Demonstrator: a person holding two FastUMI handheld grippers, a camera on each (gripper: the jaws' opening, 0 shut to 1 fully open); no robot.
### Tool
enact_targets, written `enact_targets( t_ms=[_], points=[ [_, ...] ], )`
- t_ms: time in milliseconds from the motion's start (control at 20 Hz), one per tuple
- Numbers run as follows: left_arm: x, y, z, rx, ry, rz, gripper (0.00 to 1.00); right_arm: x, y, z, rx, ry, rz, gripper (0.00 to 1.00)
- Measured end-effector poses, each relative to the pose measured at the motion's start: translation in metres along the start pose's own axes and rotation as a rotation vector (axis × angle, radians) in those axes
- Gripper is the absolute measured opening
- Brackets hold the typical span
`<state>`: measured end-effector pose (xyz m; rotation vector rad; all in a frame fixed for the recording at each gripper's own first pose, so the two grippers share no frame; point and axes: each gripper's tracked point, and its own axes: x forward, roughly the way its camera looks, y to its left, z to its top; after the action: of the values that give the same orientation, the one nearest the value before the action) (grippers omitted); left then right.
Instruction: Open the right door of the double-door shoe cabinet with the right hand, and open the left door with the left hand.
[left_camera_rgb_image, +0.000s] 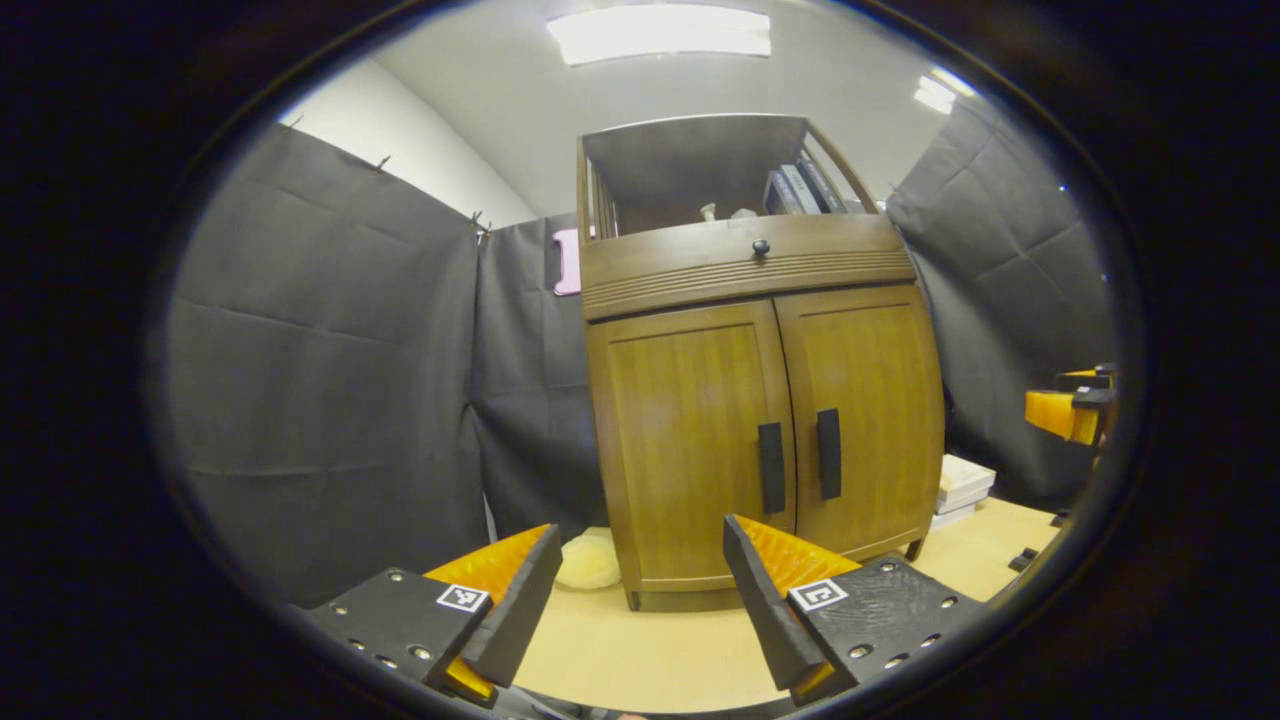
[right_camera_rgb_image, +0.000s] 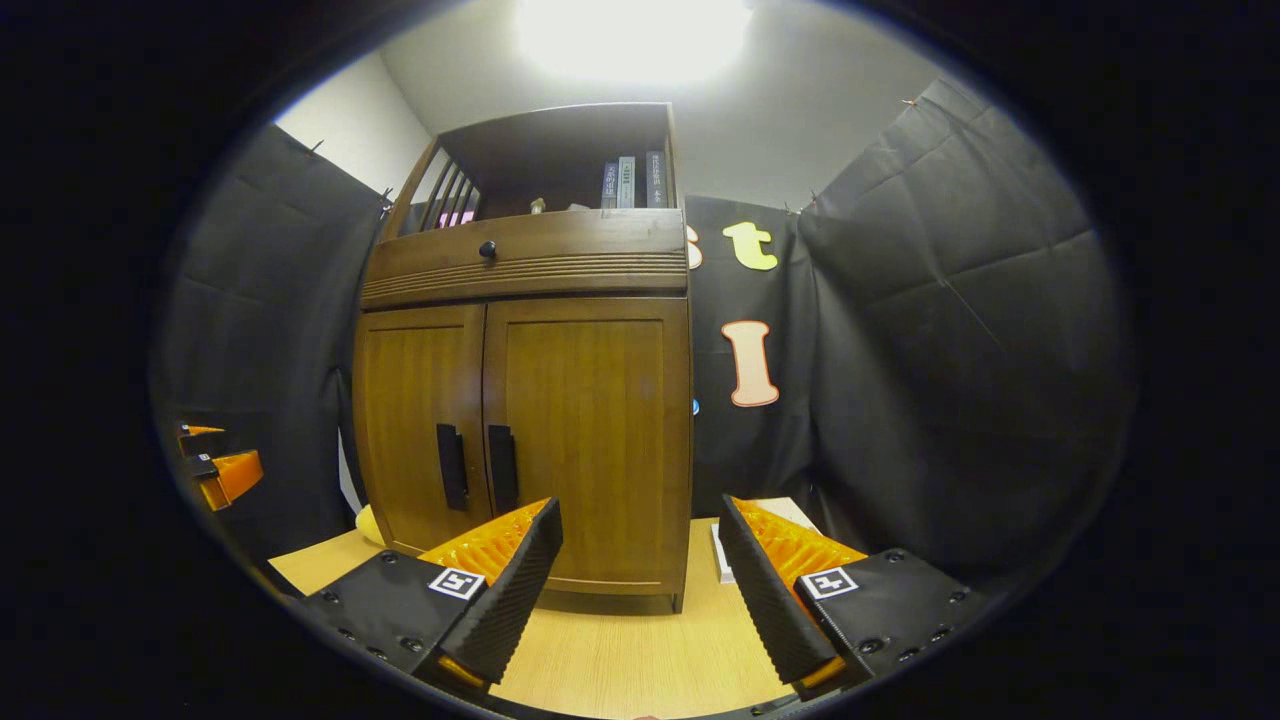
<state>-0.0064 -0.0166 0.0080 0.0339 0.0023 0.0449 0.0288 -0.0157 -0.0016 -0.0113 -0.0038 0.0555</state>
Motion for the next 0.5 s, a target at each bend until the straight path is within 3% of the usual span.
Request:
enact_targets(
  t_ms=[500],
  points=[
    [0.016,0.006,-0.01,-0.006,-0.002,0.002,0.93,0.081,0.06,0.013,0.023,-0.026,0.068,0.96]
  ],
)
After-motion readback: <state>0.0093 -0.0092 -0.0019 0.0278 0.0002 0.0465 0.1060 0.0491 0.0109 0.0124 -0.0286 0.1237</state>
